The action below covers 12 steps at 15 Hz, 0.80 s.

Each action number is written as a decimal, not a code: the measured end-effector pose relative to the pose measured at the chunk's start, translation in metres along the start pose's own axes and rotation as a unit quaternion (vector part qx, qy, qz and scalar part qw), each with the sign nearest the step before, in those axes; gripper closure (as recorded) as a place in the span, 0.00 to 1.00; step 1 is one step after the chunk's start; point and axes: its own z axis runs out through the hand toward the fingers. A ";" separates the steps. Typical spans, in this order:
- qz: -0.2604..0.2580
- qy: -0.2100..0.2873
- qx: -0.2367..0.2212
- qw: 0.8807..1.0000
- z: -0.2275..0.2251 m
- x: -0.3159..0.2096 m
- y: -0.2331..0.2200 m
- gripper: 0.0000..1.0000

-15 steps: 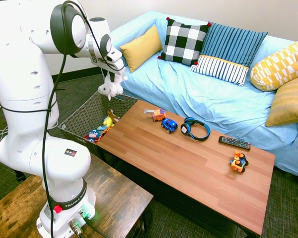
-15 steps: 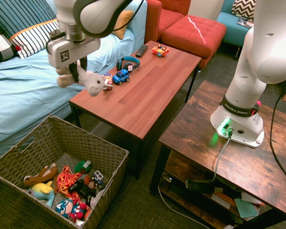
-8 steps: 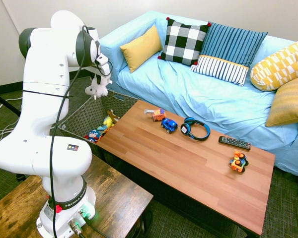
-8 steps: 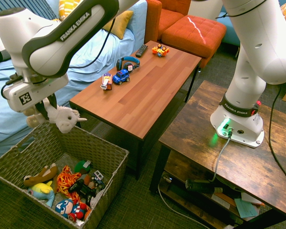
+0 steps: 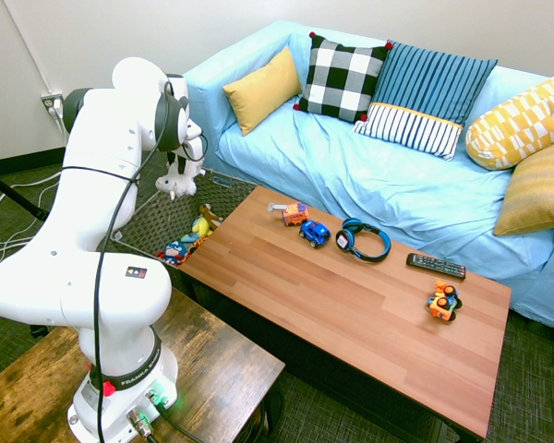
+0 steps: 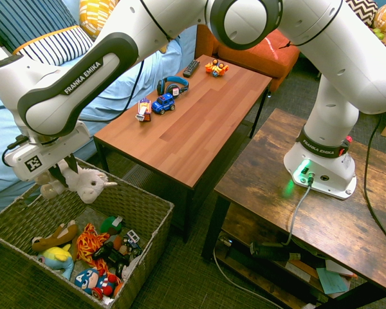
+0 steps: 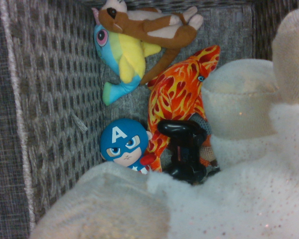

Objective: Put the stuffed toy in the basket

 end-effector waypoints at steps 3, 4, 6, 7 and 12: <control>0.000 -0.003 -0.009 1.000 0.014 0.000 0.001 0.00; 0.000 -0.004 -0.010 1.000 0.017 0.000 0.002 0.00; 0.000 -0.004 -0.010 1.000 0.017 -0.002 0.001 0.00; 0.000 -0.004 -0.010 1.000 0.017 -0.003 0.001 0.00; 0.011 -0.003 -0.009 1.000 0.014 -0.001 0.001 0.00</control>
